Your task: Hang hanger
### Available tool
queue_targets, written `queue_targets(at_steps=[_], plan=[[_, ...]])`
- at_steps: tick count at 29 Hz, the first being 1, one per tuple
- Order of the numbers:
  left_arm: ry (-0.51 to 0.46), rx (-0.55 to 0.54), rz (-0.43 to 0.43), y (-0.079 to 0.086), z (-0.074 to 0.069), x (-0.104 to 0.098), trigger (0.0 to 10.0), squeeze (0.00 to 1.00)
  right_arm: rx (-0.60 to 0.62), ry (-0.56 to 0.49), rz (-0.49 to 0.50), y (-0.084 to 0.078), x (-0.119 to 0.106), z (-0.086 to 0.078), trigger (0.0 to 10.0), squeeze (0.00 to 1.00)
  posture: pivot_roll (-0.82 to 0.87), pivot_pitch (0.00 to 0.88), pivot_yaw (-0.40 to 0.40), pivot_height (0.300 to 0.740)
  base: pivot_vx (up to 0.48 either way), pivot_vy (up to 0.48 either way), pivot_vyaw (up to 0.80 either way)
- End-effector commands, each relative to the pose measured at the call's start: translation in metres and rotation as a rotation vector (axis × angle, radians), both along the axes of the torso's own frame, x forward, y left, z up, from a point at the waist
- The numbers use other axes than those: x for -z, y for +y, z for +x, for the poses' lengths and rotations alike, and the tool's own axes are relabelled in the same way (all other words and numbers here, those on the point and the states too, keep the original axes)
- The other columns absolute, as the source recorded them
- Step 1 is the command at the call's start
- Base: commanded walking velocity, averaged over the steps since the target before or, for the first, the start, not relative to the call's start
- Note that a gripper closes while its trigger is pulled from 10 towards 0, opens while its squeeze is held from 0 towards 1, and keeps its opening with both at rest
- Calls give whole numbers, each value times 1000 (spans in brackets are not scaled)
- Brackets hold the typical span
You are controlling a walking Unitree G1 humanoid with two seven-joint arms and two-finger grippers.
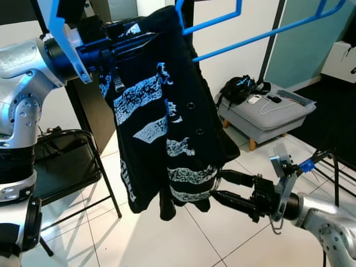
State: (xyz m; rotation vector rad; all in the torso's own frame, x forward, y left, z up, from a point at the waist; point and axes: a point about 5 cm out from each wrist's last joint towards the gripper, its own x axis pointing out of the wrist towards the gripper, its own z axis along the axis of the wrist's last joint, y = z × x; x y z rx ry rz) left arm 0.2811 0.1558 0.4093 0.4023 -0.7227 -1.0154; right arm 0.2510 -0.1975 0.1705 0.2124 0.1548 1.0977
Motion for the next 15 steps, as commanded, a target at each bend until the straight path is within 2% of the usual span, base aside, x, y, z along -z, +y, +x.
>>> queue_targets(at_steps=[1, 7, 8, 11, 15], plan=[[-46, 12, -25, -1, -6, -11, 0, 0, 7, -1, 3, -2, -1, 0, 10000, 0, 5, 0, 55, 740, 0, 0, 0], [-47, 27, -28, -3, -9, -12, 0, 0, 31, 10, -20, -12, 0, -4, 10000, 0, 5, 0, 55, 740, 0, 0, 0], [-46, 46, -26, -6, -11, -12, 0, 0, 78, -3, -18, -17, -1, 0, 10000, 0, 5, 0, 56, 740, 0, 0, 0], [-45, 62, -24, -8, -13, -11, 0, 0, 120, -16, -8, -21, -3, 5, 10000, 0, 6, 0, 57, 740, 0, 0, 0], [-46, 79, -27, -10, -15, -12, 0, 0, 142, -24, 17, -22, -5, 8, 10000, 0, 9, 0, 57, 740, 0, 0, 0]])
